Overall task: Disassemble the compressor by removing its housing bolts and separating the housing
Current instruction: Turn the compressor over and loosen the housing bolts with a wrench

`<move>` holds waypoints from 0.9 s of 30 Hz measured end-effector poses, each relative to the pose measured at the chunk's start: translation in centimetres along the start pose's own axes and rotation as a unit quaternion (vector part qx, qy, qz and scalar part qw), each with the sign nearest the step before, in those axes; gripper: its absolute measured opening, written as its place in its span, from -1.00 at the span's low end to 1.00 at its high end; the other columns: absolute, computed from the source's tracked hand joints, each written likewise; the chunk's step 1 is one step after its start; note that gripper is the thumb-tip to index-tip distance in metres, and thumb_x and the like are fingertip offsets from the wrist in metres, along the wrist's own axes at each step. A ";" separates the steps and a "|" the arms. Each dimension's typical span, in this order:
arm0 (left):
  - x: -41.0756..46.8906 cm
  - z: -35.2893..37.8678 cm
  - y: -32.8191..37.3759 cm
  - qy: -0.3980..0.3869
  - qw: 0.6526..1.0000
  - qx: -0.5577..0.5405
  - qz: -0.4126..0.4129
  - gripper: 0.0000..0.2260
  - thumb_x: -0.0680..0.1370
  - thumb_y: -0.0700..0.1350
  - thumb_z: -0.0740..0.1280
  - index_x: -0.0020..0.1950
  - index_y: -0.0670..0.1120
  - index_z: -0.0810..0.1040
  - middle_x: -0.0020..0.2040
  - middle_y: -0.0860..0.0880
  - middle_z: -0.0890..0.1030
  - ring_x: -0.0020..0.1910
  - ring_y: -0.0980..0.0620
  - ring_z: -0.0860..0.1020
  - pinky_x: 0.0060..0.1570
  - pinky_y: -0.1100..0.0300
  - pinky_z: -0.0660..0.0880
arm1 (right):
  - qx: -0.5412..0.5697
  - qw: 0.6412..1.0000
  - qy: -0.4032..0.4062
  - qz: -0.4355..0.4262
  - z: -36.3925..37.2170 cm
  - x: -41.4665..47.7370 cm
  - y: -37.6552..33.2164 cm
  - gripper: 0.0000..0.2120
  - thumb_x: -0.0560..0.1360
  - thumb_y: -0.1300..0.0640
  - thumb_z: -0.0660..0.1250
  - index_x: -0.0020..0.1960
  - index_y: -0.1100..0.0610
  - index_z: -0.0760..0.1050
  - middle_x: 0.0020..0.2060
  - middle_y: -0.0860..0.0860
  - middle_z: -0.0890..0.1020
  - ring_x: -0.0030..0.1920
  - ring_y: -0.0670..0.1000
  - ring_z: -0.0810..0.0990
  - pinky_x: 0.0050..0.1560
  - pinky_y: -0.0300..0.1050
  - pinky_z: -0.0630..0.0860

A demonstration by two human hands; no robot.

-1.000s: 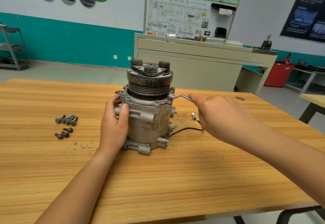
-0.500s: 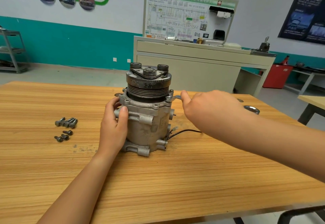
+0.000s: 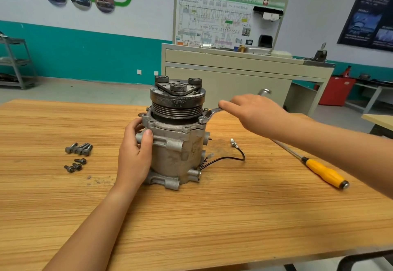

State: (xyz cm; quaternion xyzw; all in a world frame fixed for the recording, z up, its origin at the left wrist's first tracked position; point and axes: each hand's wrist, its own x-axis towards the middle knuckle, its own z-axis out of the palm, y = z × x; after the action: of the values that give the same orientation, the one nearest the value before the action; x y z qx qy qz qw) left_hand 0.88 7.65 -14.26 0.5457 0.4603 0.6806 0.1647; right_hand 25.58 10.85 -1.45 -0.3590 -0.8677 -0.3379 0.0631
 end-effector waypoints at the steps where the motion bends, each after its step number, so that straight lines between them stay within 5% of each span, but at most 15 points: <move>1: 0.0 -0.1 0.0 -0.003 1.000 -0.001 -0.004 -0.66 0.50 0.10 0.13 0.27 0.10 0.32 0.09 0.33 0.43 0.07 0.52 0.39 -0.07 0.59 0.34 | 0.031 0.998 0.057 0.002 0.9 0.6 -0.2 -0.60 0.36 0.54 0.28 0.17 0.32 0.45 -0.21 0.25 0.57 -0.28 0.21 0.54 -0.34 0.03 0.52; 3: 0.0 -0.3 -0.1 -0.002 1.000 0.002 -0.009 -0.66 0.50 0.11 0.13 0.27 0.12 0.32 0.10 0.33 0.44 0.10 0.48 0.40 -0.02 0.52 0.35 | 0.078 0.986 0.145 0.019 2.7 1.8 -1.3 -0.72 0.31 0.57 0.32 -0.01 0.38 0.54 -0.24 0.28 0.61 -0.26 0.24 0.60 -0.26 0.13 0.58; 7: -0.1 -0.2 0.2 -0.003 1.000 0.009 -0.011 -0.68 0.50 0.11 0.13 0.25 0.14 0.33 0.10 0.34 0.44 0.09 0.48 0.40 -0.02 0.52 0.34 | 0.113 0.967 0.220 0.053 4.8 3.0 -2.8 -0.78 0.33 0.53 0.34 -0.05 0.37 0.57 -0.19 0.24 0.64 -0.19 0.20 0.64 -0.05 0.18 0.56; 12: -0.1 -0.1 0.2 -0.003 1.000 0.007 -0.012 -0.67 0.50 0.11 0.13 0.26 0.13 0.33 0.11 0.32 0.44 0.11 0.47 0.40 0.03 0.49 0.35 | 0.234 0.902 0.313 0.185 1.8 0.8 -2.7 -0.66 0.52 0.34 0.21 0.29 0.33 0.39 -0.16 0.20 0.60 -0.24 0.18 0.57 -0.28 0.02 0.50; 14: -0.1 -0.1 0.2 -0.002 1.000 0.005 -0.011 -0.67 0.50 0.11 0.13 0.25 0.14 0.32 0.10 0.34 0.43 0.10 0.49 0.39 -0.01 0.55 0.34 | 0.253 0.901 0.282 0.212 -0.4 -0.9 -3.0 -0.59 0.58 0.23 0.11 0.42 0.24 0.24 -0.32 0.04 0.48 -0.39 0.09 0.43 -0.43 -0.09 0.34; 16: -0.2 -0.1 0.2 -0.002 1.000 0.004 -0.013 -0.68 0.50 0.12 0.13 0.25 0.15 0.32 0.09 0.36 0.42 0.07 0.52 0.39 -0.04 0.60 0.33 | 0.187 0.945 0.164 0.210 -2.3 -2.5 -3.4 -0.56 0.60 0.13 0.04 0.47 0.11 0.15 -0.42 -0.04 0.37 -0.46 0.04 0.33 -0.48 -0.13 0.21; 19: -0.2 -0.1 0.3 0.000 1.000 0.000 -0.017 -0.66 0.50 0.13 0.13 0.26 0.15 0.32 0.10 0.36 0.41 0.06 0.53 0.39 -0.06 0.59 0.34 | 0.107 0.975 0.012 0.197 -3.9 -3.8 -4.4 -0.54 0.61 0.04 -0.03 0.49 -0.04 0.01 -0.36 -0.01 0.44 -0.39 0.04 0.36 -0.42 -0.11 0.24; 27: -0.2 -0.1 0.4 0.002 1.000 0.002 -0.029 -0.64 0.49 0.14 0.13 0.27 0.15 0.32 0.10 0.35 0.42 0.07 0.51 0.39 0.03 0.41 0.35 | 0.106 0.973 -0.095 0.182 -4.6 -3.5 -5.8 -0.54 0.61 0.11 0.01 0.47 -0.08 0.01 -0.28 -0.03 0.45 -0.24 0.03 0.43 -0.40 -0.11 0.30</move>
State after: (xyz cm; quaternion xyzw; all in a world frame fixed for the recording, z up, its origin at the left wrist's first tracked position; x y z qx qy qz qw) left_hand 0.97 7.21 -14.06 0.5312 0.4775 0.6758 0.1819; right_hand 23.66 2.95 -2.34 -0.5326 -0.8207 -0.1914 0.0779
